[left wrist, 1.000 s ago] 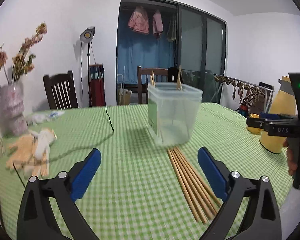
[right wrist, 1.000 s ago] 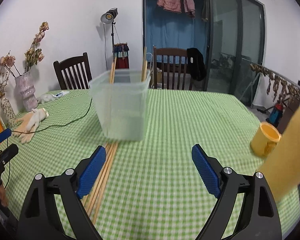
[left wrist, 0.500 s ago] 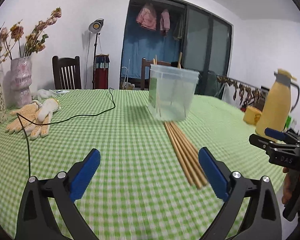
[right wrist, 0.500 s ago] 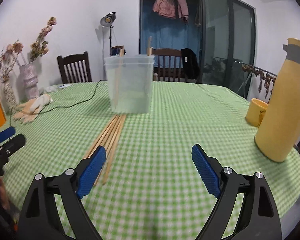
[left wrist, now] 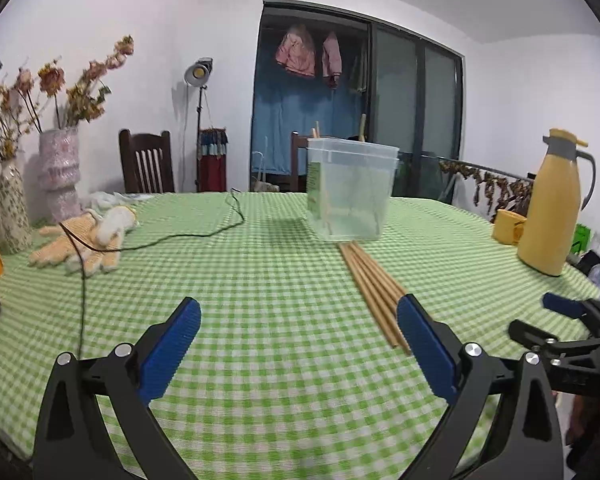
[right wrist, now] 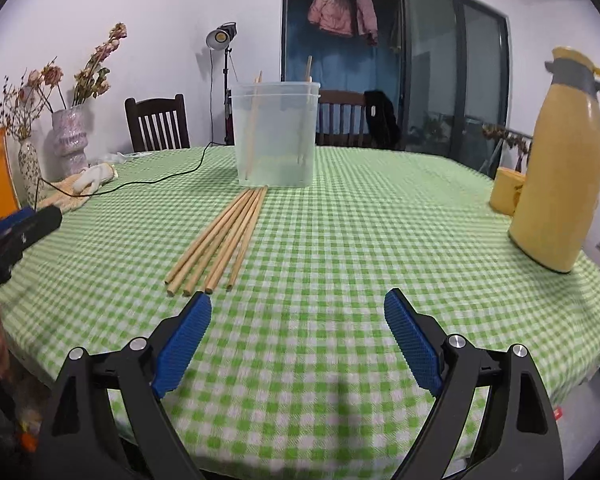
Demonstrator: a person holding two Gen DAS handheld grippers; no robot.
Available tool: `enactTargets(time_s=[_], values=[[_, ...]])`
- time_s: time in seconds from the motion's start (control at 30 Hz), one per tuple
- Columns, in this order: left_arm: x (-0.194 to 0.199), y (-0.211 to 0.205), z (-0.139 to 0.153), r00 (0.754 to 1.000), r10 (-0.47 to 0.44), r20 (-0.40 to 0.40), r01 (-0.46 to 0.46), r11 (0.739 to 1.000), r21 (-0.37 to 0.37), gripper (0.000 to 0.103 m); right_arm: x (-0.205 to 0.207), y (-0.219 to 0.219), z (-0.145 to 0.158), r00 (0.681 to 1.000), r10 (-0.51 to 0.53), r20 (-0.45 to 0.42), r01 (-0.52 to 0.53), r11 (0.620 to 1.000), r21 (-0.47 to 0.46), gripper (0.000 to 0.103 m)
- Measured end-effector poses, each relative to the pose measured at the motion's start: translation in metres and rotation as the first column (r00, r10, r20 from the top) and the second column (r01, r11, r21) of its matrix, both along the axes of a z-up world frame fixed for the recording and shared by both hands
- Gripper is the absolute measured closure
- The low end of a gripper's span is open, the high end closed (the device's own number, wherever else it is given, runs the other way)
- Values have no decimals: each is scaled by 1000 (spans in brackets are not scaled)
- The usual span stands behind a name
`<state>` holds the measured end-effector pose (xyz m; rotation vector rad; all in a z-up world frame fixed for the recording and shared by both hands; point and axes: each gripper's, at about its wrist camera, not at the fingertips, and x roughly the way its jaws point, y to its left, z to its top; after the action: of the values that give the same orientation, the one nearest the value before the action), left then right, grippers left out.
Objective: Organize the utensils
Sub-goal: 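Move the right tool back toward the chopstick row, then close the right tool on the next chopstick and lift it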
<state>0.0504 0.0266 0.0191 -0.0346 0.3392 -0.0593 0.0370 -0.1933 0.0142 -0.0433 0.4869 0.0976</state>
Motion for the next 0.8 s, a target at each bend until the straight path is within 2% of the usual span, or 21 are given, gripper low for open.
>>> enactTargets(time_s=[0.2, 0.33, 0.47, 0.53, 0.6, 0.7, 0.8], values=[[3, 6, -5, 999, 18, -27, -18, 1000, 5, 8, 7, -5, -6, 999, -23, -29, 24, 999, 39, 18], [12, 5, -11, 995, 5, -105, 0, 999, 41, 8, 11, -1, -11, 998, -23, -54, 24, 999, 26, 18], [23, 1, -17, 978, -60, -201, 70, 997, 43, 8, 19, 2, -12, 996, 3, -91, 3, 998, 61, 21], [29, -1, -19, 970, -93, -225, 101, 995, 22, 8, 29, 6, -13, 991, 36, -126, -27, 997, 73, 42], [38, -6, -22, 956, -119, -270, 128, 992, 14, 8, 40, 11, -14, 986, 54, -160, -43, 996, 73, 57], [61, -13, -26, 924, -140, -355, 152, 988, 7, 9, 58, 16, -11, 977, 83, -196, -66, 994, 90, 66], [74, -11, -21, 921, -149, -361, 146, 989, -35, 9, 72, 24, -5, 971, 116, -208, -97, 991, 97, 71]])
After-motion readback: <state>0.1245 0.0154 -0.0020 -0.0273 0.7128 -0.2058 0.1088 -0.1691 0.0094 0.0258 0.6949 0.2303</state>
